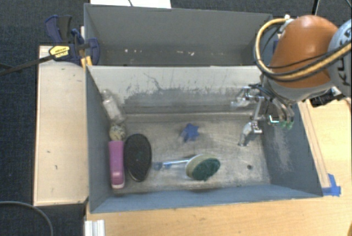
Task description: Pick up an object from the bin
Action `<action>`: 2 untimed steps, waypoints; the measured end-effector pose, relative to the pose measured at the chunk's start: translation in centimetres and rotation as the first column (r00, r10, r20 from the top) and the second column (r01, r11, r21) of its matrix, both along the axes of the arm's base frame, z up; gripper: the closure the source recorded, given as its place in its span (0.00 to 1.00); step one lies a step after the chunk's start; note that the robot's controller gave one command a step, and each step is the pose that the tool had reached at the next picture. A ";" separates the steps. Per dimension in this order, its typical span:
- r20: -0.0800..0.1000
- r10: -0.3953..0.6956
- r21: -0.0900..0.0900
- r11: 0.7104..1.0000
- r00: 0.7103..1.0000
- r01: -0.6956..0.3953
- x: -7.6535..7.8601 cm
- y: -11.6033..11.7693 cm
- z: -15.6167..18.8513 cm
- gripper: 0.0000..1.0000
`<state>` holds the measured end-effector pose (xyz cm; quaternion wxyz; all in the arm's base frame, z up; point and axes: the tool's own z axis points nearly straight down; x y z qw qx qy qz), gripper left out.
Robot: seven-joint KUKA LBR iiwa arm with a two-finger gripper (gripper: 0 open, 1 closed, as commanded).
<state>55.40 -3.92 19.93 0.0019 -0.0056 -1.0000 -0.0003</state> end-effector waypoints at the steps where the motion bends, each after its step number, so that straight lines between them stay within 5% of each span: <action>1: -0.001 -0.003 0.003 1.000 1.000 0.003 -0.6 5.5 -7.6 0.00; 2: 0.004 0.025 0.003 1.000 1.000 -0.025 -1.0 12.0 -11.1 0.00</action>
Offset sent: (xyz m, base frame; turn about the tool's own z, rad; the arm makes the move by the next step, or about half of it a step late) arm -0.0044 0.0512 -0.0726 0.0080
